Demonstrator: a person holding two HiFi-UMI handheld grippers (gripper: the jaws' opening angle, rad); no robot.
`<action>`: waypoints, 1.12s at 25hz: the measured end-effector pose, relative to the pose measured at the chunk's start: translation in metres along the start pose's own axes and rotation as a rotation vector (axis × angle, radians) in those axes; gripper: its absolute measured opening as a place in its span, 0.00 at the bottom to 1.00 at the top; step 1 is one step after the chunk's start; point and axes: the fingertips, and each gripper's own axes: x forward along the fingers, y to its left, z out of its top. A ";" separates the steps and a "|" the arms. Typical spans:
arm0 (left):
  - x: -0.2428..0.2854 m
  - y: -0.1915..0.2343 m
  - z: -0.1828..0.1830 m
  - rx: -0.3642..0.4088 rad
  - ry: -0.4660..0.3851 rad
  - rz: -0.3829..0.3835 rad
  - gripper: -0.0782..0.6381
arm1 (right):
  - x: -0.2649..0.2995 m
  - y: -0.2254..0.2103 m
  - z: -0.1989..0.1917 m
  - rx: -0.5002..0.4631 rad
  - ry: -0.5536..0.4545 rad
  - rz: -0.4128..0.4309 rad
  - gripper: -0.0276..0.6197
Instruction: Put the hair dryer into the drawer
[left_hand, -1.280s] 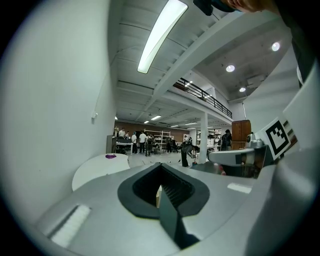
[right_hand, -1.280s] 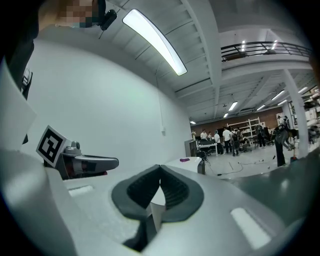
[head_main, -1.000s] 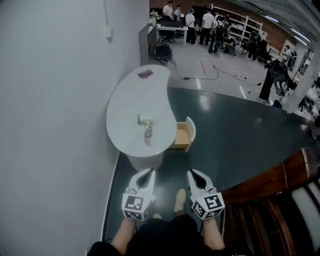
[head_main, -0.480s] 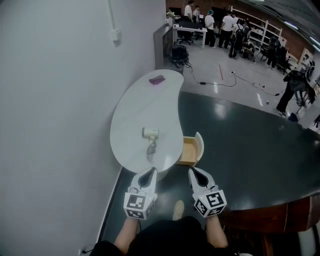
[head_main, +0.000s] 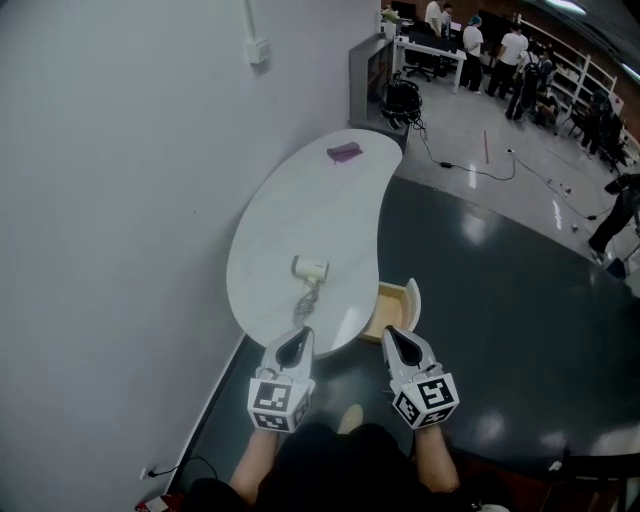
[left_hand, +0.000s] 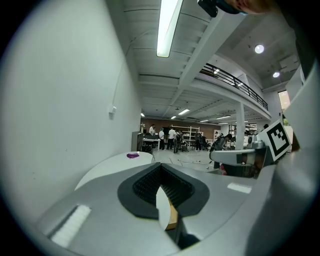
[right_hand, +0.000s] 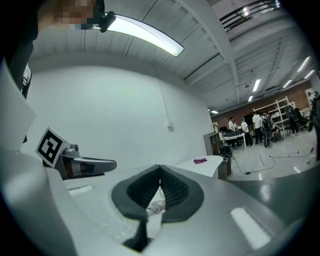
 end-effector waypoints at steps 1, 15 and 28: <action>0.005 0.000 0.001 -0.005 -0.001 0.010 0.12 | 0.004 -0.007 0.000 -0.003 0.004 0.009 0.05; 0.066 0.019 -0.030 -0.057 0.099 0.059 0.12 | 0.060 -0.049 -0.034 0.078 0.093 0.058 0.05; 0.140 0.087 -0.090 -0.114 0.230 0.045 0.12 | 0.144 -0.081 -0.079 0.100 0.215 0.025 0.05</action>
